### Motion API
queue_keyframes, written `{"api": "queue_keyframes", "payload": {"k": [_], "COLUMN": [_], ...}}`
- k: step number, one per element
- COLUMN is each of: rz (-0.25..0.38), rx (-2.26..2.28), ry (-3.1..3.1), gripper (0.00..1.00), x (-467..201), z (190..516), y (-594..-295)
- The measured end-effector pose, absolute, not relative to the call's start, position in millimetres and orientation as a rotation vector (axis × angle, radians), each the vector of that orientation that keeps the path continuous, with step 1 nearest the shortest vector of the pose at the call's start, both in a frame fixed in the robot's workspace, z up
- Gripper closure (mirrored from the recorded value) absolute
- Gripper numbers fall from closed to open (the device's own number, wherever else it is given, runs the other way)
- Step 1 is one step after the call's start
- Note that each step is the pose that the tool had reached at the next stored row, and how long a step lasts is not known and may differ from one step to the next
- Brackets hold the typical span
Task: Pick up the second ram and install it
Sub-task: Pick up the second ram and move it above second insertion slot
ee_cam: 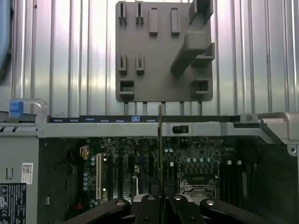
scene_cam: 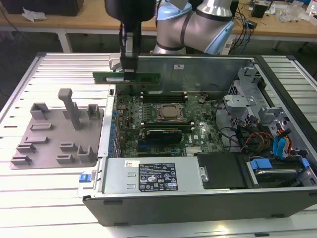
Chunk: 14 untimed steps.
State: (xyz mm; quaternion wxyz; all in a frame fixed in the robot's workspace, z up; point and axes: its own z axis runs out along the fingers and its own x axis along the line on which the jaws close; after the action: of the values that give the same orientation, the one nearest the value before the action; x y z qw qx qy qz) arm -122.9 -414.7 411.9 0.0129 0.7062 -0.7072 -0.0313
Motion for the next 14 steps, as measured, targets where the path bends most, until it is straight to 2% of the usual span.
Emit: {"api": "queue_keyframes", "payload": {"k": [14], "rz": [-0.108], "rx": [2.196], "ry": [-2.2], "gripper": [0.89], "x": [-52], "z": [406], "y": [-403]}}
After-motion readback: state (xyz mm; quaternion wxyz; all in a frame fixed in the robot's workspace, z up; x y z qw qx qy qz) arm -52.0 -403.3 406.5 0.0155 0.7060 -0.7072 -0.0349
